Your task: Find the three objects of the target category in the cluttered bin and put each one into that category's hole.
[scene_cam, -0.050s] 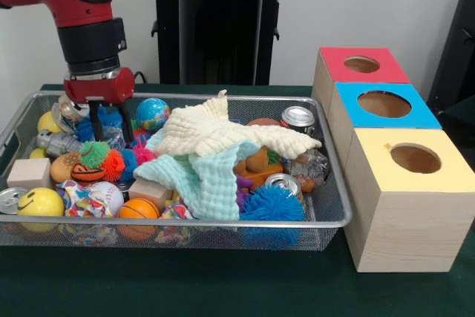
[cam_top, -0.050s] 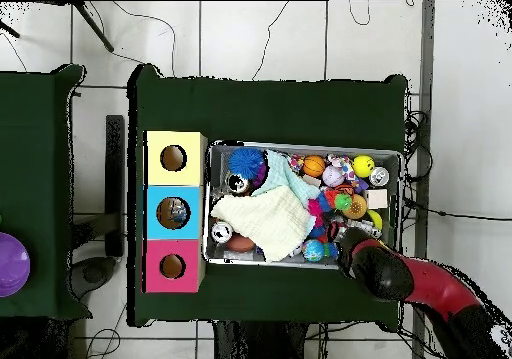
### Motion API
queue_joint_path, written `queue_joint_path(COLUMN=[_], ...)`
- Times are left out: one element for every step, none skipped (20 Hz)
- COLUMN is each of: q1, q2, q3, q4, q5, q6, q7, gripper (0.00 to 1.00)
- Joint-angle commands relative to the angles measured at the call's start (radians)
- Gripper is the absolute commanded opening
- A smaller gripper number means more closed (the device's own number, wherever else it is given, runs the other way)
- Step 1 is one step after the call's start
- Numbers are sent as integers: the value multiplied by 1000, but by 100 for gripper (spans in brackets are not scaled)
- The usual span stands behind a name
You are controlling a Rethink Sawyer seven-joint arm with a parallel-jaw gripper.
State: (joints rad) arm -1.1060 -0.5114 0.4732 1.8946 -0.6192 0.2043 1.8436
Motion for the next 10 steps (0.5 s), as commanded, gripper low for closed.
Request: queue_joint_path(q1=[51, 70, 94, 118, 139, 150, 159, 165, 168, 169], q2=[-6, 10, 27, 43, 57, 64, 69, 70, 71, 72], q3=[3, -13, -32, -52, -71, -81, -88, -91, -93, -96], q4=[-38, -48, -61, -74, -85, -91, -95, -98, -99, -96], q5=[-71, -77, -83, -89, -94, -96, -97, -94, -92, -93], q6=[34, 16, -5, -26, -46, -59, -66, -67, -67, -71], q7=[-38, -21, -3, 16, 32, 41, 46, 49, 48, 47], gripper=[100, 100, 100, 100, 100, 100, 100, 100, 100, 100])
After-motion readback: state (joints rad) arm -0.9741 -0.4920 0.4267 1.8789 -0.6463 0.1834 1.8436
